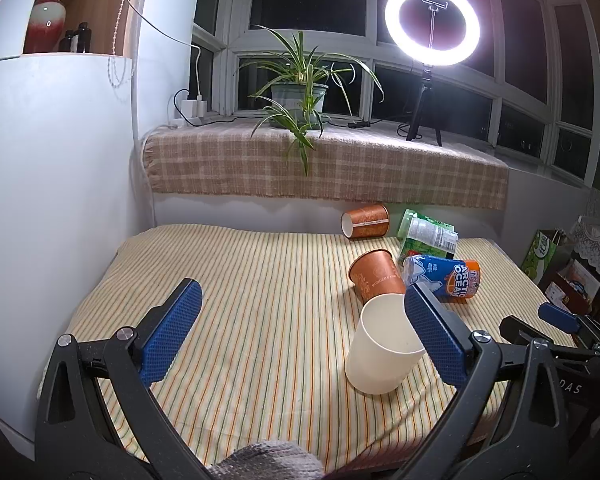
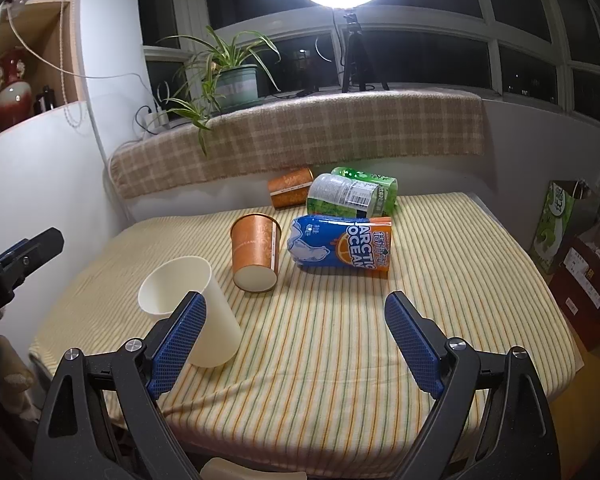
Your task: Flip cup upright
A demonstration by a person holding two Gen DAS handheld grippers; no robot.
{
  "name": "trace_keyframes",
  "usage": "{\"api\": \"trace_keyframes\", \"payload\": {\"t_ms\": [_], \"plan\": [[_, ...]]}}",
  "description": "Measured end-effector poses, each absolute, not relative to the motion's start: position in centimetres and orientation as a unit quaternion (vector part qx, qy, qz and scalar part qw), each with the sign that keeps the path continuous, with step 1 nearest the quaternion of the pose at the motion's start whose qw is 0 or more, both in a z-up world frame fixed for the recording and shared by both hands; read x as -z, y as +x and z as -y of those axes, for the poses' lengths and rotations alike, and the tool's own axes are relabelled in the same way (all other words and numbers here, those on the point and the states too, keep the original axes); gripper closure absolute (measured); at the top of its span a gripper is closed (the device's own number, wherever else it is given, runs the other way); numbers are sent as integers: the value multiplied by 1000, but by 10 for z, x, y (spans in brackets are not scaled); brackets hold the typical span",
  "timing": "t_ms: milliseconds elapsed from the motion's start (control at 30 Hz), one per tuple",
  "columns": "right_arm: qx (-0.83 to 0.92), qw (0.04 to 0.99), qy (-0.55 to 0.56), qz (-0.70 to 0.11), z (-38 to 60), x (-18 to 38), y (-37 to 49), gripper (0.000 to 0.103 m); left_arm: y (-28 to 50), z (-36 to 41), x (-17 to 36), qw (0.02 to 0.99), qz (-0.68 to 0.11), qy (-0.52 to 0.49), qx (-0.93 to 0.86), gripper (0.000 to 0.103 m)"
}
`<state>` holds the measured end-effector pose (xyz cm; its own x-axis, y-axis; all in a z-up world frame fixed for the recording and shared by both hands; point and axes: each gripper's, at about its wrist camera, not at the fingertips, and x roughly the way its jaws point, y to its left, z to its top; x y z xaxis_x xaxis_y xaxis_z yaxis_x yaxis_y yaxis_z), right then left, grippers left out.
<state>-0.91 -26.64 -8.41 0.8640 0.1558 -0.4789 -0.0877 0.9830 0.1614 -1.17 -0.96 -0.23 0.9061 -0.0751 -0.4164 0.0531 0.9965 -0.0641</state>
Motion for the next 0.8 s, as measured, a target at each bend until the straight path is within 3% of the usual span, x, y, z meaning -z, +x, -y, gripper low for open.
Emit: {"api": "trace_keyframes", "payload": {"t_ms": [800], "plan": [[-64,959,75,-265,269,90,-6,12,-11,10,2,976,-215,-25,31,0]]}}
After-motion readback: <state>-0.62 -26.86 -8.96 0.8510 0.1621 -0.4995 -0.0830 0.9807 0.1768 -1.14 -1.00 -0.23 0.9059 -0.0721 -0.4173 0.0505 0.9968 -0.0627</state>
